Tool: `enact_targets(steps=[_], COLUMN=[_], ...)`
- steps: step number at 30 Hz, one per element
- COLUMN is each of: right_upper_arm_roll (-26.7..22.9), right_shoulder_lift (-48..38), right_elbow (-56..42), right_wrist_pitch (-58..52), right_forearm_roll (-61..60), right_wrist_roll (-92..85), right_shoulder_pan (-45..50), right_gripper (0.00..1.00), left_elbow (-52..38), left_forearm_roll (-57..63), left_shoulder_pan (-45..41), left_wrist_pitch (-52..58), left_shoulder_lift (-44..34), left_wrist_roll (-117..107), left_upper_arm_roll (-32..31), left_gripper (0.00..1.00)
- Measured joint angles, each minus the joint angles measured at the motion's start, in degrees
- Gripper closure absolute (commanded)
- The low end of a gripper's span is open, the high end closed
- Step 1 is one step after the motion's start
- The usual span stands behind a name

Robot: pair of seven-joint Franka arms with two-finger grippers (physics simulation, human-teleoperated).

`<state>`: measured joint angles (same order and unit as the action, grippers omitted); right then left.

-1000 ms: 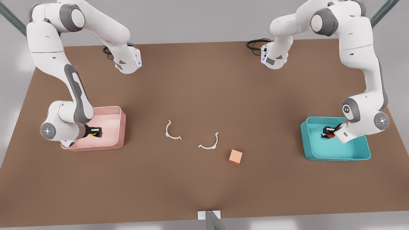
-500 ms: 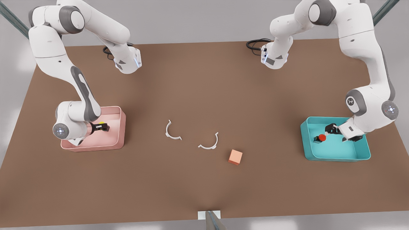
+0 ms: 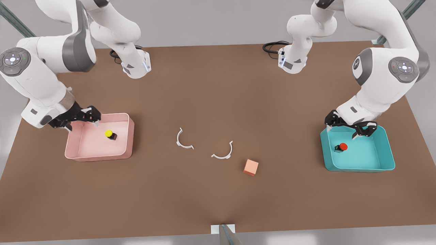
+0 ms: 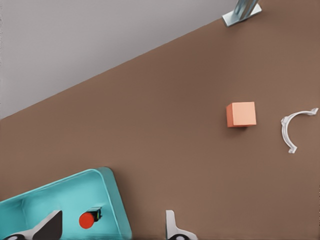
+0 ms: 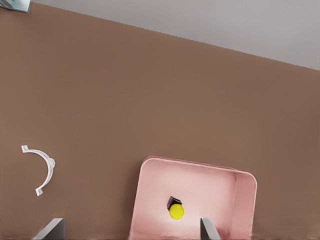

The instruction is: Place the red button in the blue storage box with the left arm, and place the yellow button in the pink storage box with the right arm

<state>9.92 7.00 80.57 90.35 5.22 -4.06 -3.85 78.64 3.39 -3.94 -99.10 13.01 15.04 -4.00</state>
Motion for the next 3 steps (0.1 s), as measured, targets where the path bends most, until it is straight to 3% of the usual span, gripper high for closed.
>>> enact_targets(steps=[3], right_upper_arm_roll=[-0.77], right_shoulder_lift=[0.98], right_elbow=[1.25], right_wrist_pitch=[-1.05], right_forearm_roll=[-2.58], right_wrist_roll=[1.22], right_shoulder_pan=[-1.26], right_gripper=[0.0], left_elbow=[-0.34], left_forearm_roll=[0.7], left_shoulder_pan=[0.31], left_wrist_pitch=[1.53], left_shoulder_lift=[0.02], left_wrist_roll=[-3.59], left_upper_arm_roll=[-0.17], left_gripper=[0.0])
